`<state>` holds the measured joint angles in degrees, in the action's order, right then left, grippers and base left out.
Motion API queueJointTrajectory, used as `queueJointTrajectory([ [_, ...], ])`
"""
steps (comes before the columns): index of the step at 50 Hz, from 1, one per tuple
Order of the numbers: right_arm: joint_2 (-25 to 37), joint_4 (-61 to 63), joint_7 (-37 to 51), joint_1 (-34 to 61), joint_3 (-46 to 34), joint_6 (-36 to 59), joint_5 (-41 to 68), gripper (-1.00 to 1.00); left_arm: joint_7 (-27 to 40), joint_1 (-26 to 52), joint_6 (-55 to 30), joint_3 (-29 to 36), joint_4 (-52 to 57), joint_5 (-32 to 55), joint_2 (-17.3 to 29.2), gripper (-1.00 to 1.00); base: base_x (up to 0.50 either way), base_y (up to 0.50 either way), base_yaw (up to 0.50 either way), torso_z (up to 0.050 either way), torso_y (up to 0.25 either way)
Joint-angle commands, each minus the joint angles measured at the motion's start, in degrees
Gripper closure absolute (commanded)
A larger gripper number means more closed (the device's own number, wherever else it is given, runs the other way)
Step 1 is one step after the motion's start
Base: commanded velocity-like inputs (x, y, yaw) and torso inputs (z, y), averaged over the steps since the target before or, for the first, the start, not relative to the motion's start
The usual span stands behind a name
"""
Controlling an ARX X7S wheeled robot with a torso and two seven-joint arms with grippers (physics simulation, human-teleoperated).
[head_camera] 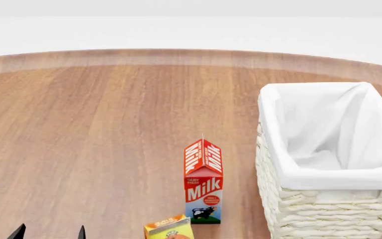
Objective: Pick up the orange juice, and put it in the basket.
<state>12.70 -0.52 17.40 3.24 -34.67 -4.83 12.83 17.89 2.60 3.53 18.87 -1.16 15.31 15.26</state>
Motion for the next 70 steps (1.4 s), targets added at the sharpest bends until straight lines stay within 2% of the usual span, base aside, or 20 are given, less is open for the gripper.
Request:
queueJointTrajectory([
  [1, 2.9, 13.45, 1.89, -1.94, -0.27, 5.17, -2.49, 1.0, 0.18, 0.05, 0.07, 0.21, -0.02, 0.15, 0.15, -1.0, 0.0, 0.0, 0.0, 0.0, 0.0],
  [29, 6.27, 31.84, 5.51, -3.14, 1.01, 11.18, -1.94, 1.0, 0.59, 0.18, 0.24, 0.69, -0.08, 0.5, 0.5, -1.0, 0.0, 0.0, 0.0, 0.0, 0.001],
  [51, 8.2, 44.57, 8.29, -0.47, 3.05, 20.02, -0.95, 1.0, 0.9, 0.28, 0.37, 1.06, -0.12, 0.76, 0.75, -1.0, 0.0, 0.0, 0.0, 0.0, 0.0],
  [62, 8.78, 50.15, 9.64, 2.37, 3.63, 26.11, -1.0, 1.0, 1.05, 0.33, 0.43, 1.23, -0.14, 0.89, 0.88, -1.0, 0.0, 0.0, 0.0, 0.0, 0.0],
  [70, 8.71, 55.5, 10.97, 6.7, 6.06, 33.83, 1.37, 1.0, 1.16, 0.37, 0.48, 1.36, -0.15, 0.98, 0.97, -1.0, 0.0, 0.0, 0.0, 0.0, 0.001],
])
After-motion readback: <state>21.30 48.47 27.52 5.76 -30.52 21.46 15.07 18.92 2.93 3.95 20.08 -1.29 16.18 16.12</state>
